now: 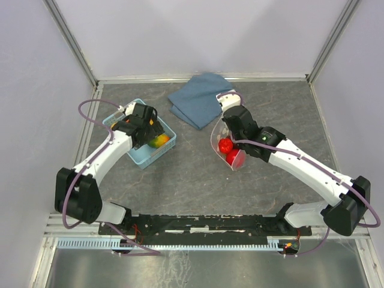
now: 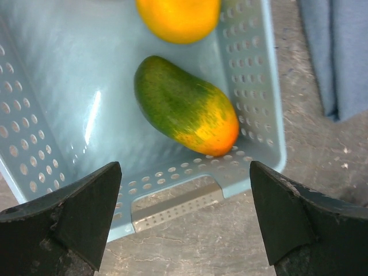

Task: Place the food in the zip-top bag and seal the zipper
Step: Pick up the fake fruit from the bin.

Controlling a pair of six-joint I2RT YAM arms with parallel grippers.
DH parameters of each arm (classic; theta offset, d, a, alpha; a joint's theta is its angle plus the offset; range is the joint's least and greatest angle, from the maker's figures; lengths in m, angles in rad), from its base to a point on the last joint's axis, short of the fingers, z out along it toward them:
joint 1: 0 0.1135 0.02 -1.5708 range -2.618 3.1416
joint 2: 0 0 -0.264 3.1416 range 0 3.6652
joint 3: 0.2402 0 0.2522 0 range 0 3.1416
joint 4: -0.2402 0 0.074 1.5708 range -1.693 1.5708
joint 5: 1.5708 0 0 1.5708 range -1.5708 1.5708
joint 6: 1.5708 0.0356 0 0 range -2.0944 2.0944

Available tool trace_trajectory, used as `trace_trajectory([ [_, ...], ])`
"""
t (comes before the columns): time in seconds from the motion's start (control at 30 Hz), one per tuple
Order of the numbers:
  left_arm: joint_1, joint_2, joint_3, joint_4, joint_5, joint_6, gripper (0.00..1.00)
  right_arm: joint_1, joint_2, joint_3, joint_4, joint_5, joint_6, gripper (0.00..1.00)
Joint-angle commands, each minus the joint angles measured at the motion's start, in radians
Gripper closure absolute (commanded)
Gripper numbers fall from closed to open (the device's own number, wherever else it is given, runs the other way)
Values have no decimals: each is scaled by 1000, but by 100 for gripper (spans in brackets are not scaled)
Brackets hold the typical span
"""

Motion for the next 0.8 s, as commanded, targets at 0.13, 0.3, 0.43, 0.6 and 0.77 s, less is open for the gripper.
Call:
trace_trajectory([
  [0.13,46,134,79,-41,-51,-200,1,-12,-16,-17,61,-10,0,98],
  [0.3,55,219,113,-6,-47,-241,1,-15,-16,-29,73,-26,-1,98],
  [0.43,67,291,135,1,-41,-254,3,-18,-17,-34,75,-34,-1,98],
  [0.6,72,361,152,21,-29,-251,6,-20,-25,-41,81,-42,-1,98],
  [0.77,73,404,158,33,-33,-235,9,-20,-32,-49,84,-46,1,98],
])
